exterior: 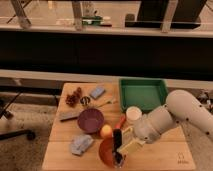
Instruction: Wipe red bowl with brush
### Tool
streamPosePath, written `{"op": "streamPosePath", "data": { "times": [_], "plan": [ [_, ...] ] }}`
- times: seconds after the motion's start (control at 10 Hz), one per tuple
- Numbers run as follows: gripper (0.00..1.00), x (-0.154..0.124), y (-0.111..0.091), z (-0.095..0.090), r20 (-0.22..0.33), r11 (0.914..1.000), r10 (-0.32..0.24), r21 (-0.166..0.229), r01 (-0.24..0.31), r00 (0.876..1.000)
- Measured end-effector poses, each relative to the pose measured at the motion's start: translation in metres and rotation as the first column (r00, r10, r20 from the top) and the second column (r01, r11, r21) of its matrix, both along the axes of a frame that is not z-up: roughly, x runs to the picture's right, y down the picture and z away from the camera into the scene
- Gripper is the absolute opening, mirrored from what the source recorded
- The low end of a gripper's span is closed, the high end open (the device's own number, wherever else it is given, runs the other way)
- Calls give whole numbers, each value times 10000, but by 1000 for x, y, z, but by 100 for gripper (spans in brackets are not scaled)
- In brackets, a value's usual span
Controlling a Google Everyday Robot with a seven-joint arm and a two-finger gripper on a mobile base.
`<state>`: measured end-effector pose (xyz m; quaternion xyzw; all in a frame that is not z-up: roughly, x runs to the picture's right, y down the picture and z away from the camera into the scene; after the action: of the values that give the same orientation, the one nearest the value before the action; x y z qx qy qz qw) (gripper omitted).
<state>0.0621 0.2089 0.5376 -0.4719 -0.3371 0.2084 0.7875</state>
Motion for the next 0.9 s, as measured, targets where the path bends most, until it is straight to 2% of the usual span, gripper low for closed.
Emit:
{"op": "streamPosePath", "data": {
  "times": [0.9],
  "plan": [
    [0, -5, 6, 26, 43, 9996, -218, -185, 218, 9998]
  ]
}}
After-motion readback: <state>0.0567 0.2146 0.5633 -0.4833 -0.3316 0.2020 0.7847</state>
